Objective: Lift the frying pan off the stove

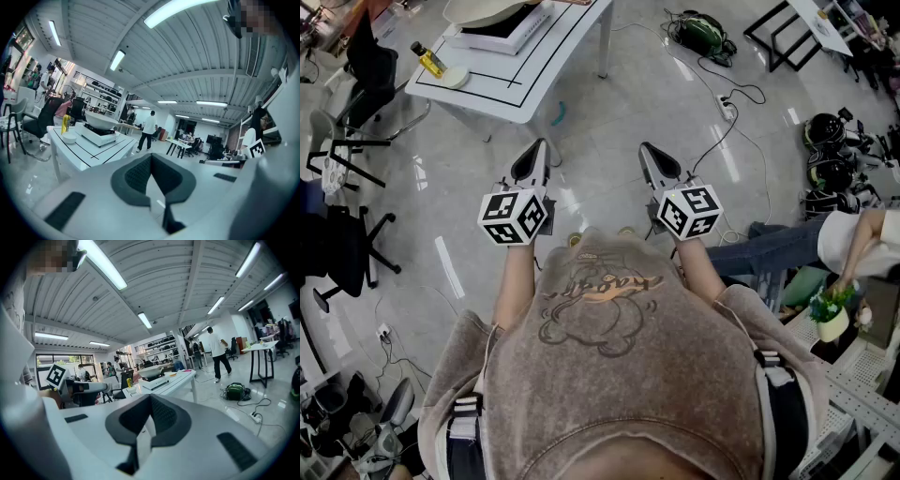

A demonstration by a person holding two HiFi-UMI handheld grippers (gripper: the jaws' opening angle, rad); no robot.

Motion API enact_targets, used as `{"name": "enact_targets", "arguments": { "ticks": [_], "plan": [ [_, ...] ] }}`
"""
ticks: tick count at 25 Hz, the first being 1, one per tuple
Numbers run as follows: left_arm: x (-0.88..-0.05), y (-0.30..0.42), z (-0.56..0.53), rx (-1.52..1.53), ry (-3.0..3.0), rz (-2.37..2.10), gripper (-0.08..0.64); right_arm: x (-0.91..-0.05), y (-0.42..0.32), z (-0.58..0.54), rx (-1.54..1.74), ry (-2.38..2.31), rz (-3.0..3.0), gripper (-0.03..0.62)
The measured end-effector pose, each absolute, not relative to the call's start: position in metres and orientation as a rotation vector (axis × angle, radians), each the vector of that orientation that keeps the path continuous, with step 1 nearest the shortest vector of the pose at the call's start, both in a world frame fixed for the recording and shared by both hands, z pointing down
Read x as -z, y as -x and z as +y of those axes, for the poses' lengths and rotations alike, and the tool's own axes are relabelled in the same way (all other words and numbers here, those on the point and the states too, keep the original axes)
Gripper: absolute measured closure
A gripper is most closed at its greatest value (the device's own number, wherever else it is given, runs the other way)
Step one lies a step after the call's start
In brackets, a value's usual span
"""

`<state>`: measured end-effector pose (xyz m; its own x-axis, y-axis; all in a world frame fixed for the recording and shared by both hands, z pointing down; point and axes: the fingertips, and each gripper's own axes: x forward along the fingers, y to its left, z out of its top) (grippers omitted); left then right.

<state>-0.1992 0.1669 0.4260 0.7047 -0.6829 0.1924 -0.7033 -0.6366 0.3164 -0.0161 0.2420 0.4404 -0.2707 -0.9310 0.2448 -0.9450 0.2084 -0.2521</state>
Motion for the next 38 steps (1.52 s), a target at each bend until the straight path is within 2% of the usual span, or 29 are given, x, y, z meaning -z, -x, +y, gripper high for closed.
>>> {"name": "enact_targets", "arguments": {
  "ticks": [18,29,38],
  "plan": [
    [-0.444,0.205,0.137,-0.119,-2.578,-0.975,0.555,-0.461,0.030,0.222,-0.640,-1.977,-2.368,0.594],
    [-0.454,0.189,0.076,-0.110,-2.555,-0.993,0.555,-0.463,0.016,0.148,-0.633,-1.944,-2.416,0.594],
    [-0.456,0.158,0.002,-0.095,-2.506,-1.017,0.555,-0.460,-0.023,0.071,-0.651,-1.921,-2.422,0.594]
  ]
}}
